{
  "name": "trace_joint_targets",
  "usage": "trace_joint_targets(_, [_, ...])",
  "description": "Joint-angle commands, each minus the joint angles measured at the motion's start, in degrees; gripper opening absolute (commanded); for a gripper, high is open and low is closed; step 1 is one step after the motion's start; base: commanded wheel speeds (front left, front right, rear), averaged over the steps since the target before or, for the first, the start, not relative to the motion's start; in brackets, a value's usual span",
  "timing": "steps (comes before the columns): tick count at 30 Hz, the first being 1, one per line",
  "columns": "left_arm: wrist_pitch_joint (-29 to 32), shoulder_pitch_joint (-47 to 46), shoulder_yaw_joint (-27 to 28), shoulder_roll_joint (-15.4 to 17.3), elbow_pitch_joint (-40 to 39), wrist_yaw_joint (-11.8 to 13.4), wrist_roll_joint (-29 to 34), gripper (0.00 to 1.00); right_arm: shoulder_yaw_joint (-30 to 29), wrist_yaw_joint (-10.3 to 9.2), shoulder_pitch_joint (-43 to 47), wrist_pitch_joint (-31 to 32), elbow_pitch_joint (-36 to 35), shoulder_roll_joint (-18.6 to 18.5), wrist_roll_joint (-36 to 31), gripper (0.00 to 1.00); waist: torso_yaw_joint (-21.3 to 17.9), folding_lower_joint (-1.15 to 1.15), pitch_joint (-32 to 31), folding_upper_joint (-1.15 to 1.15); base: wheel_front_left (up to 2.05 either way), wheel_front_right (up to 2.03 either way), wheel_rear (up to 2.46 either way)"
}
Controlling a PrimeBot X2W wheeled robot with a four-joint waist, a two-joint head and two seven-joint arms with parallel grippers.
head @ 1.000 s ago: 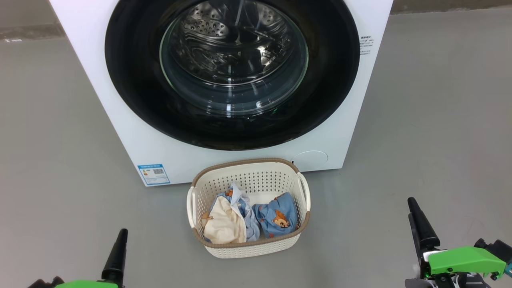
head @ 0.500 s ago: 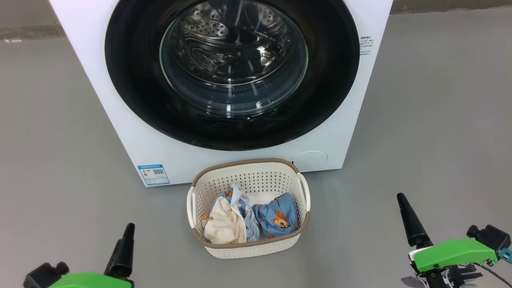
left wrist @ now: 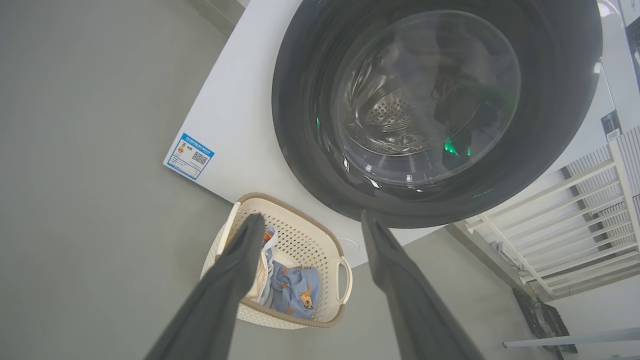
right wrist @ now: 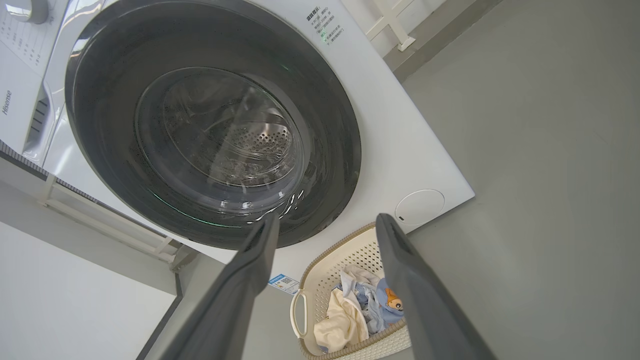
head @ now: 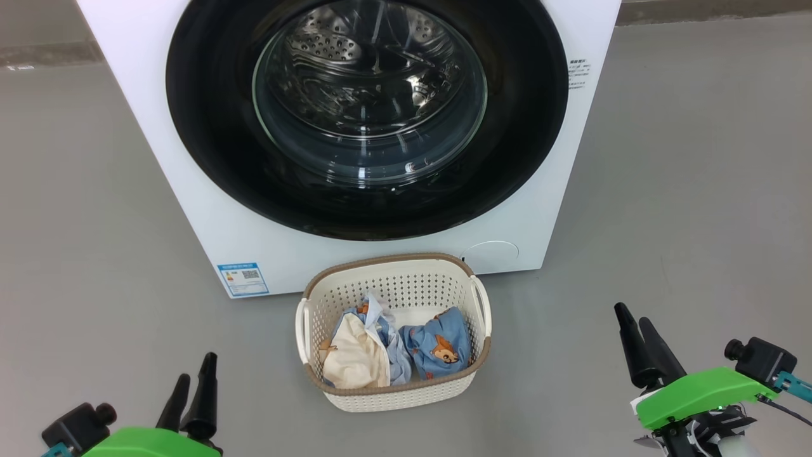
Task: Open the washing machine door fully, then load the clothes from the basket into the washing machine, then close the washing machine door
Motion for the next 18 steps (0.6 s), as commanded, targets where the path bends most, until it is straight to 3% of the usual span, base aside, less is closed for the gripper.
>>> trace_joint_targets(1, [-0.7, -2.8, 0.9, 1.5, -1.2, -0.1, 1.9, 1.0, 1.1, 0.06, -2.8, -1.0, -1.1, -0.8, -1.9, 1.0, 0.0, 0.0, 0.0, 0.0, 0.0, 0.0, 0.0])
trace_joint_targets(18, [-3.5, -3.9, 0.8, 2.3, -0.1, -0.2, 15.4, 1.0, 3.7, 0.07, -5.1, -3.8, 1.9, -2.0, -15.3, 1.0, -0.1, 0.0, 0.1, 0.0, 0.0, 0.0, 0.0])
